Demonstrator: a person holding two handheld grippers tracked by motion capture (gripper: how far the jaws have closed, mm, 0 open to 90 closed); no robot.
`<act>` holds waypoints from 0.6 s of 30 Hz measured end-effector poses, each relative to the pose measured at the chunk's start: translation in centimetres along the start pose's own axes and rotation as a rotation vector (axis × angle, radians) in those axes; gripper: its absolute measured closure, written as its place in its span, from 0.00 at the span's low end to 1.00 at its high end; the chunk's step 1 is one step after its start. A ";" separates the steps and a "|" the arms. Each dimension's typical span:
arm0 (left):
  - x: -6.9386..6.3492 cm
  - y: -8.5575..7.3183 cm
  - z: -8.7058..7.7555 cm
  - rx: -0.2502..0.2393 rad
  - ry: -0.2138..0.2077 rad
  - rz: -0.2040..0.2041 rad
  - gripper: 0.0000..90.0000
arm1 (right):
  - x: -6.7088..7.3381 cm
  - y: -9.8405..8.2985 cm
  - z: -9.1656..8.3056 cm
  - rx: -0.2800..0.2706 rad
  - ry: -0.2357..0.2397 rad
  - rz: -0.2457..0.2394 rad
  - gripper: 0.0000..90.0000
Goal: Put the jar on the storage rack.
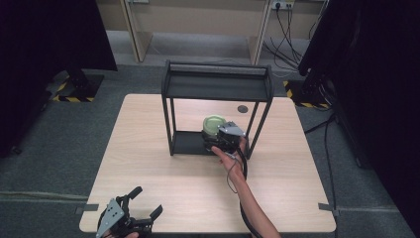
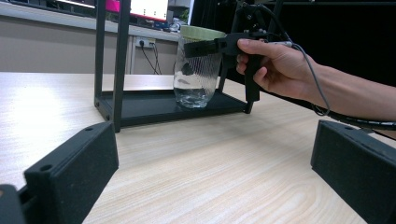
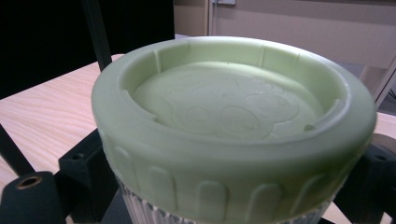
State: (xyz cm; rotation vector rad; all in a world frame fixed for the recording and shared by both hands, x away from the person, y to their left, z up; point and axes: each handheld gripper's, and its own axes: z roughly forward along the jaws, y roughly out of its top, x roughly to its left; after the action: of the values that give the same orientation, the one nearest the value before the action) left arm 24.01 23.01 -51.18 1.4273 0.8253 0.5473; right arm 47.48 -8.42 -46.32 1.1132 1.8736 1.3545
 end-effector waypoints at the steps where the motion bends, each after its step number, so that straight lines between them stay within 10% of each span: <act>1: 0.0 0.0 0.0 -0.001 0.000 0.000 0.00 | 0.0 0.0 0.0 0.003 0.002 0.005 0.12; 18: 0.0 0.0 0.0 0.001 -0.001 0.002 0.00 | 0.4 0.4 -2.5 -0.035 0.027 0.078 0.02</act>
State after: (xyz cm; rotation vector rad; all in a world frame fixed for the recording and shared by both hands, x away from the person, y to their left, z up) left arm 24.02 22.95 -51.20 1.4294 0.8239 0.5475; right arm 45.32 -9.17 -45.06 1.1663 1.8351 1.4470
